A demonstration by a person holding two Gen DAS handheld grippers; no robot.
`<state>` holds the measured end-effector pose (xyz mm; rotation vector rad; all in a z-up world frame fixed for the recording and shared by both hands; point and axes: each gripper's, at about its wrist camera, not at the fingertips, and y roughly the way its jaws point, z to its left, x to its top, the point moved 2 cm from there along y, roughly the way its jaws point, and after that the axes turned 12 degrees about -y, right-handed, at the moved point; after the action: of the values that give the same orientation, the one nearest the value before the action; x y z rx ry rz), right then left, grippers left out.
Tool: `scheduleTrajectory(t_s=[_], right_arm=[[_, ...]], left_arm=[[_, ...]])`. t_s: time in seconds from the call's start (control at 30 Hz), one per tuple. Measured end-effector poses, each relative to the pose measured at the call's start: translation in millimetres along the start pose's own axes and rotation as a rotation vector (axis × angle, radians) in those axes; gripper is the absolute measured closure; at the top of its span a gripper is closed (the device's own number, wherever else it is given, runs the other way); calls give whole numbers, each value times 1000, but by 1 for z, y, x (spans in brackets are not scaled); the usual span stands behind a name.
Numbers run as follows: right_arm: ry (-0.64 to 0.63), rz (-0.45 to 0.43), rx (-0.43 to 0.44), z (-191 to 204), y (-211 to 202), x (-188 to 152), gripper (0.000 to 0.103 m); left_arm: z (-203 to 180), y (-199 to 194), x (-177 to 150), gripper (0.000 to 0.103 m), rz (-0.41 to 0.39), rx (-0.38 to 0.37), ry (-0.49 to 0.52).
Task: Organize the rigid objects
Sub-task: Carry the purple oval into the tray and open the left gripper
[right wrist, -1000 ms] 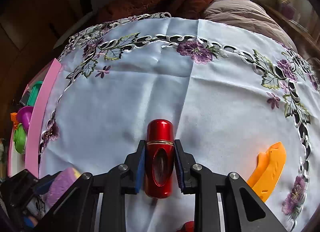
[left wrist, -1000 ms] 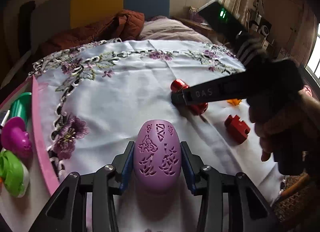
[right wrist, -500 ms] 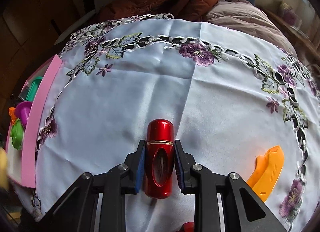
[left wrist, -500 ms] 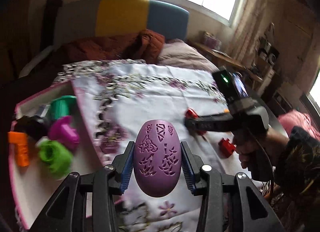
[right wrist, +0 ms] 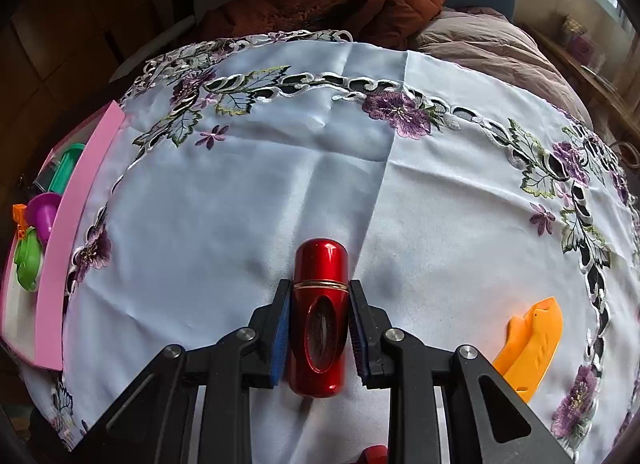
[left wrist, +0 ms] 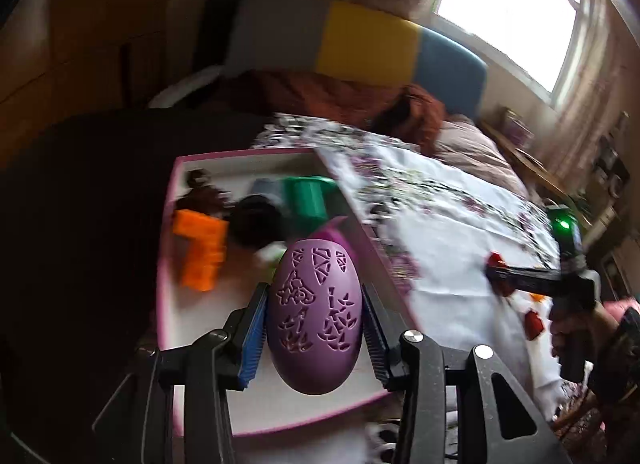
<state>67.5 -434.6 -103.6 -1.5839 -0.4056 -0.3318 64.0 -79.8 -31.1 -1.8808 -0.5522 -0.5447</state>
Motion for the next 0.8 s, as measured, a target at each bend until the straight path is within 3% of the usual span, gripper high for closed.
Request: scheduleTrajectory(t_s=[0.17,0.4,0.8], right_arm=[[-11,1,-7,1,0,0,76],[-24,1,-14,2,0,1,76],[-32,1,-19,2,0,1,76]], left_arm=[[33,4,5,59,4,69,-64],[58,24,1,59,80,104,-135],[58,72,13,59,109,173,-66]])
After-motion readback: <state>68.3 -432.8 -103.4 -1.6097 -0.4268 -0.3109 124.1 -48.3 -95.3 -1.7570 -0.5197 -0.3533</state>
